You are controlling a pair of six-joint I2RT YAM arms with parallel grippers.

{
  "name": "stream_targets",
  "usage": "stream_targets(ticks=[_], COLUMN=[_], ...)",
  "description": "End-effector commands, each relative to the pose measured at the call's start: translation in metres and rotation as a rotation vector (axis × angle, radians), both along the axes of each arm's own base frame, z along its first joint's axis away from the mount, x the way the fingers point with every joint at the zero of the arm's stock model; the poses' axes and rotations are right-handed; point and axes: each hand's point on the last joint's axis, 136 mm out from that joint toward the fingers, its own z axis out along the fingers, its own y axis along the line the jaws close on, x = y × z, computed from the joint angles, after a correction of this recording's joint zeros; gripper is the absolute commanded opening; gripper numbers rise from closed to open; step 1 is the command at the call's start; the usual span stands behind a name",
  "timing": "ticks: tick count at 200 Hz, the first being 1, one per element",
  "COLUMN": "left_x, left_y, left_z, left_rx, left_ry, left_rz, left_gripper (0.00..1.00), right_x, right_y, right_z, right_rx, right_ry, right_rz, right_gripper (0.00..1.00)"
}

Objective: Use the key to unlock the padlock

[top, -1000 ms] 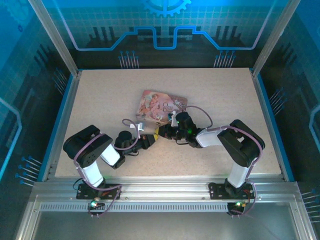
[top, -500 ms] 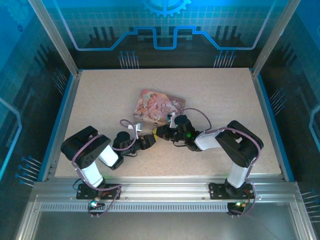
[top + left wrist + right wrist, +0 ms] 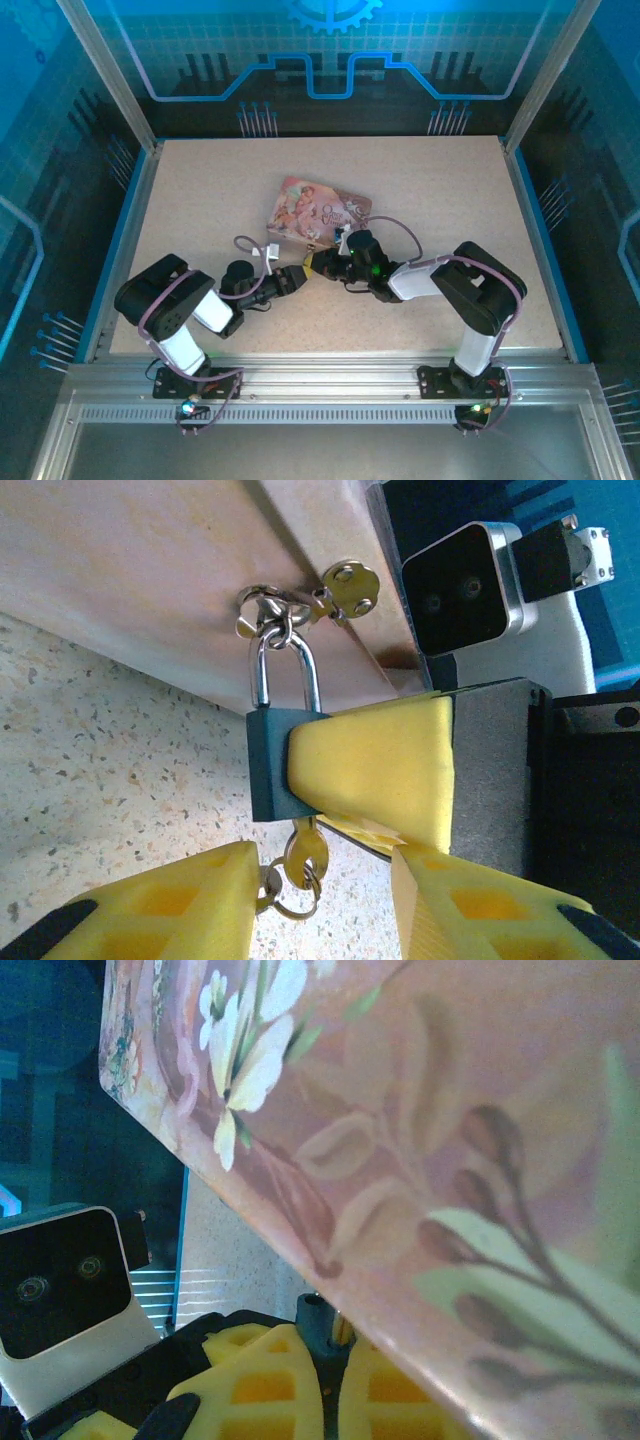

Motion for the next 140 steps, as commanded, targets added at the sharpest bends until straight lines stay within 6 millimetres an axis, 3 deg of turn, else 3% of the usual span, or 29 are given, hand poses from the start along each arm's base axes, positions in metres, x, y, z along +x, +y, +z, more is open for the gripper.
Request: stream_targets(ticks=[1, 59, 87, 110, 140], left_x=[0.011, 0.016, 0.016, 0.017, 0.017], left_y=[-0.001, -0.001, 0.0, 0.002, 0.002], left_z=[0.031, 0.031, 0.029, 0.024, 0.021], left_rx=[-0.082, -0.097, -0.098, -0.094, -0.097], left_ry=[-0.067, -0.047, -0.036, -0.018, -0.001], left_rz=[0.004, 0.008, 0.017, 0.036, 0.04], left_gripper=[0.4, 0.28, 0.28, 0.37, 0.31], right_x=[-0.034, -0.033, -0.033, -0.032, -0.03], right_y=[-0.011, -0.011, -0.009, -0.008, -0.004], right_z=[-0.044, -0.042, -0.04, -0.04, -0.037], right_rx=[-0.108, -0.119, -0.104, -0.091, -0.067], right_ry=[0.205, 0.204, 0.209, 0.213, 0.22], right_rz=[0.022, 0.022, 0.021, 0.016, 0.011], right_gripper=[0.0, 0.0, 0.0, 0.0, 0.0])
